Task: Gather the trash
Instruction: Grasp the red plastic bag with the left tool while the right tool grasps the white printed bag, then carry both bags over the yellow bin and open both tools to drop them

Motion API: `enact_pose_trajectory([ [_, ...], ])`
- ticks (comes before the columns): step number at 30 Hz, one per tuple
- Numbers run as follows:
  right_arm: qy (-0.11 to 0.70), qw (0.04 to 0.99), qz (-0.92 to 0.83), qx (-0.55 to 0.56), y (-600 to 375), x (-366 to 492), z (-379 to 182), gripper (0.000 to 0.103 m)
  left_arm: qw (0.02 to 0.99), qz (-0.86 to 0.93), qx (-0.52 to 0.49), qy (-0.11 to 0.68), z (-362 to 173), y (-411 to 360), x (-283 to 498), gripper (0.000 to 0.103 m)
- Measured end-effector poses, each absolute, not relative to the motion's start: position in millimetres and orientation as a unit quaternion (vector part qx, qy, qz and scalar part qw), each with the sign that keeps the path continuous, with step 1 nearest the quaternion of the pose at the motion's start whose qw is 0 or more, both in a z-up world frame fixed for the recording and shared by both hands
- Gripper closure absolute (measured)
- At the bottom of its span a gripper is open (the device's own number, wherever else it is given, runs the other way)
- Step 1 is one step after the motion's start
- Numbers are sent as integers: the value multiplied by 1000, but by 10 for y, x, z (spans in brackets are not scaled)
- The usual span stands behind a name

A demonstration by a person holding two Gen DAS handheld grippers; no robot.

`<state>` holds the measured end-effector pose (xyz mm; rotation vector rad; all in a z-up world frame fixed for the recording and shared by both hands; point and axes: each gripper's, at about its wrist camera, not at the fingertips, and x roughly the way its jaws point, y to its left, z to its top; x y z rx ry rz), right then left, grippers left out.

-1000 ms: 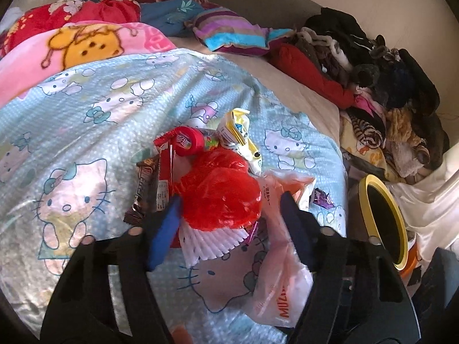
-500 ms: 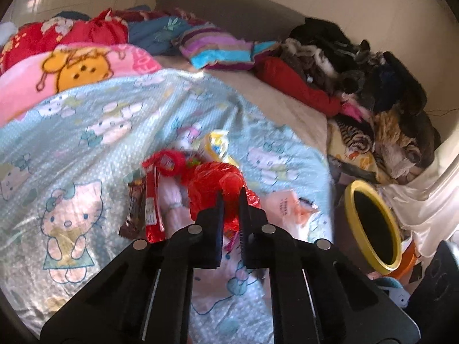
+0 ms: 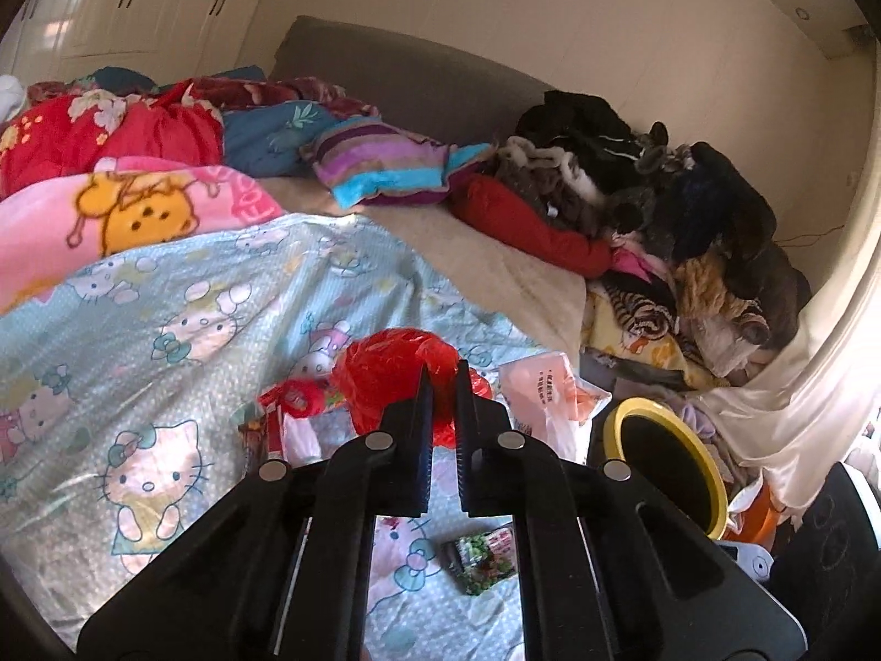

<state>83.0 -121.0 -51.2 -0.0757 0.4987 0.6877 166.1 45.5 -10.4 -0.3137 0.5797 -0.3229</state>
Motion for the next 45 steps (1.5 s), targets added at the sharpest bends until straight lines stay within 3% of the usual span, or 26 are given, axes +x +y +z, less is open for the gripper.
enact_pose_trajectory([
  [15,224,930,290,-1,-1832,866,-286,84,934,-202,-143,258,199,75,1505,100],
  [45,238,955,161,72,-3275,1025,-338,84,918,-270,-75,280,187,-946,1402,100],
])
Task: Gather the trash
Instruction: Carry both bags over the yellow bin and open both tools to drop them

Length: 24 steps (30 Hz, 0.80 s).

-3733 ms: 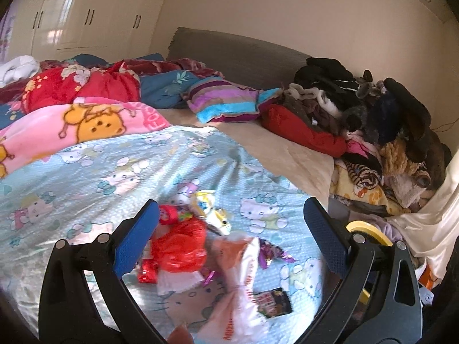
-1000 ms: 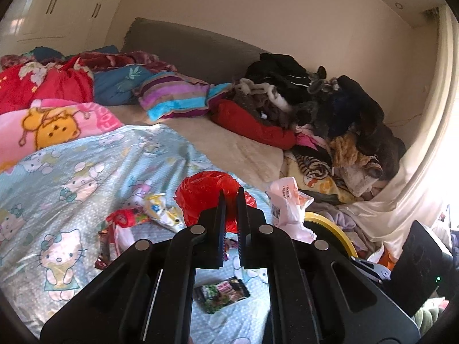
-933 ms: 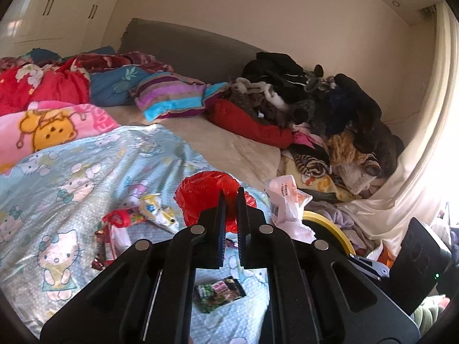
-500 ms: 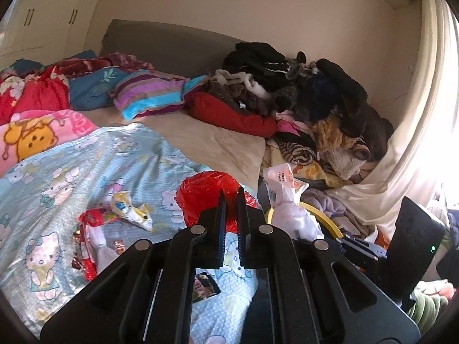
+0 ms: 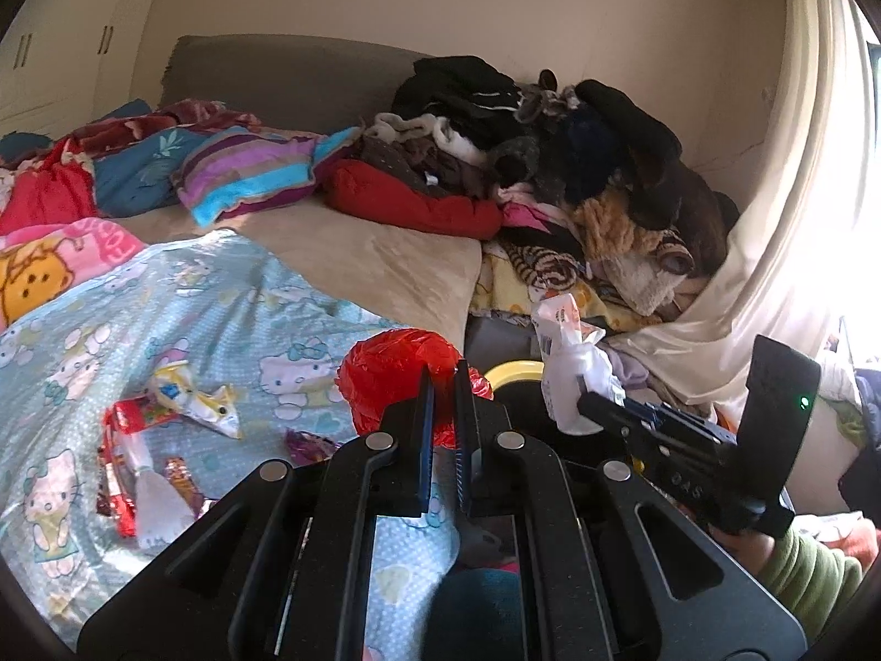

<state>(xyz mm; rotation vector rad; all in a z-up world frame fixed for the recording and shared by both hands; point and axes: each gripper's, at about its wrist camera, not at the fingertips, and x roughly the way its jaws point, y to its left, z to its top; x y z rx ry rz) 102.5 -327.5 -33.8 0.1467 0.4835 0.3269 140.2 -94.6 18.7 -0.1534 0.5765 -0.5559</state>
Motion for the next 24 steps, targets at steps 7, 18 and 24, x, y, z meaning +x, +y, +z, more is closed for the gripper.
enact_pose_trajectory([
  [7,253,953,137,100,-3651,1106,-466,84,911,-286,-69,290,136,-1186,1385,100],
  [18,260,949,126,127,-3947,1147,-582,84,897,-318,-48,302,33,-1599,1357,100],
  [24,272,945,124,135,-4076,1174,-630,84,889,-334,-39,311,-37,-1817,1360,100],
])
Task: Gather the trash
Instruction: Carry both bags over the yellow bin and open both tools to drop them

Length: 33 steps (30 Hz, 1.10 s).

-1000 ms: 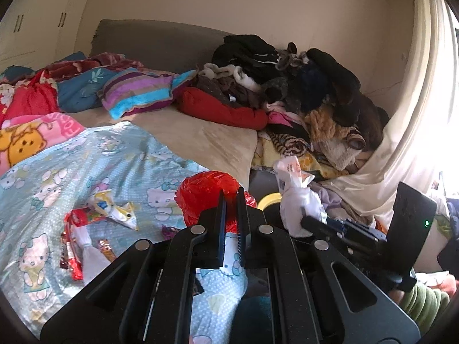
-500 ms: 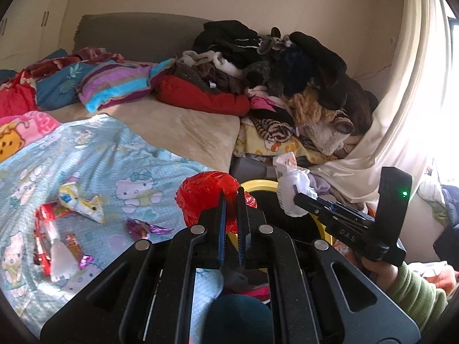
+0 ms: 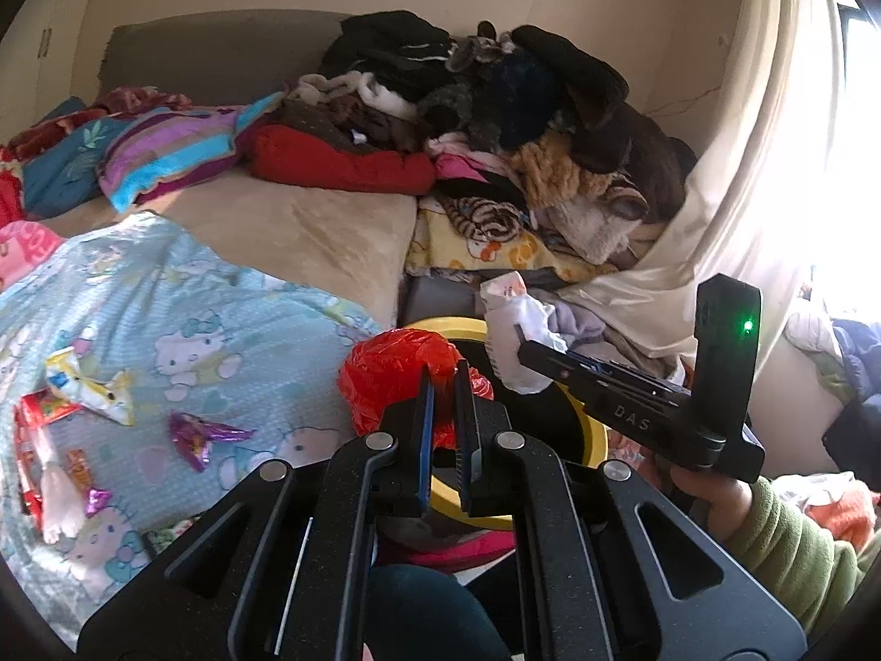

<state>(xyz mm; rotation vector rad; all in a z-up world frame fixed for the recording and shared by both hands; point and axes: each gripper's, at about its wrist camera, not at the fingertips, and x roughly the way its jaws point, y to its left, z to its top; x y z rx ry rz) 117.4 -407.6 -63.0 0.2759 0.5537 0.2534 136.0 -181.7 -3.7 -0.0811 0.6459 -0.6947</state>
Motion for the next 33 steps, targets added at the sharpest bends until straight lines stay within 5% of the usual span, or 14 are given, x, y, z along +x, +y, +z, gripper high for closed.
enact_pose_trajectory([
  [29,308,927,86,195,-4589,1267,-936,80,840,-381,36,385,-751,-2716,1500,99],
  [33,306,925,62,215,-4717,1242,-976,52,834,-384,32,395,-820,-2759,1550,50],
])
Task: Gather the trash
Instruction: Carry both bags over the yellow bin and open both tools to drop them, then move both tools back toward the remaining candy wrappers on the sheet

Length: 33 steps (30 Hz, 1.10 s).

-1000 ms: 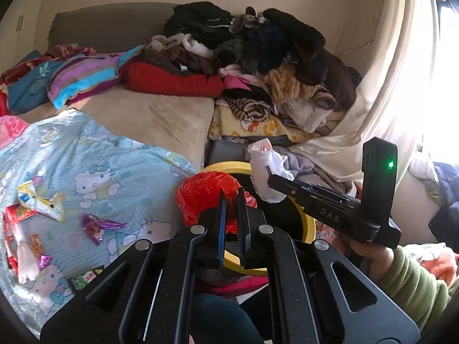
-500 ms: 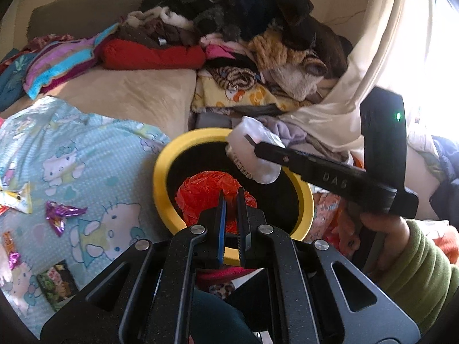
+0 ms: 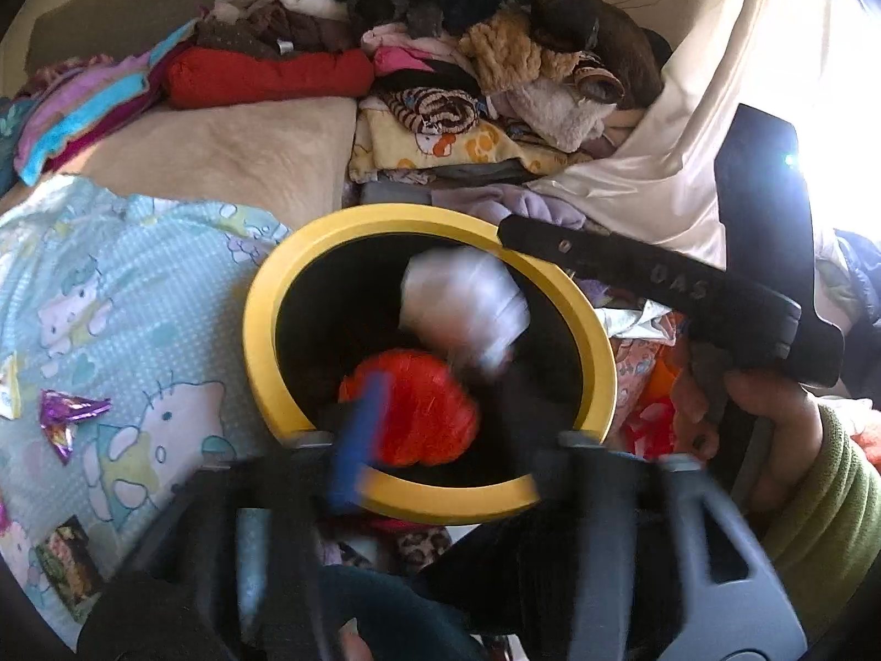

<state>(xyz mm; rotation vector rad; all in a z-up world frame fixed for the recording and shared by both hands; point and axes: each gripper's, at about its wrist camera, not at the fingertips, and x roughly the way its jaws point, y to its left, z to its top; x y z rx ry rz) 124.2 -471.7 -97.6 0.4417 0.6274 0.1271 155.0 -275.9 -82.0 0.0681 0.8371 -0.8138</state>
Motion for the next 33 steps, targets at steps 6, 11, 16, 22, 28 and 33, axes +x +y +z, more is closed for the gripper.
enact_pose_trajectory([
  [6,305,926,44,219,-4726,1249,-1010,39,846,-361,25,390,-836,-2673,1494,26],
  [11,304,923,30,234,-4708,1263,-1033,28,862,-327,14,387,-825,-2520,1500,11],
  [16,302,924,17,234,-4626,1270,-1025,21,882,-276,16,383,-789,-2262,1535,11],
  [22,301,926,17,225,-4513,1272,-1013,19,891,-257,-1,374,-699,-2049,1552,11],
  [28,300,929,24,215,-4403,1265,-968,17,900,-244,-11,361,-605,-1929,1540,11],
  [33,305,928,34,212,-4283,1270,-937,16,906,-236,-20,352,-525,-1832,1527,11],
])
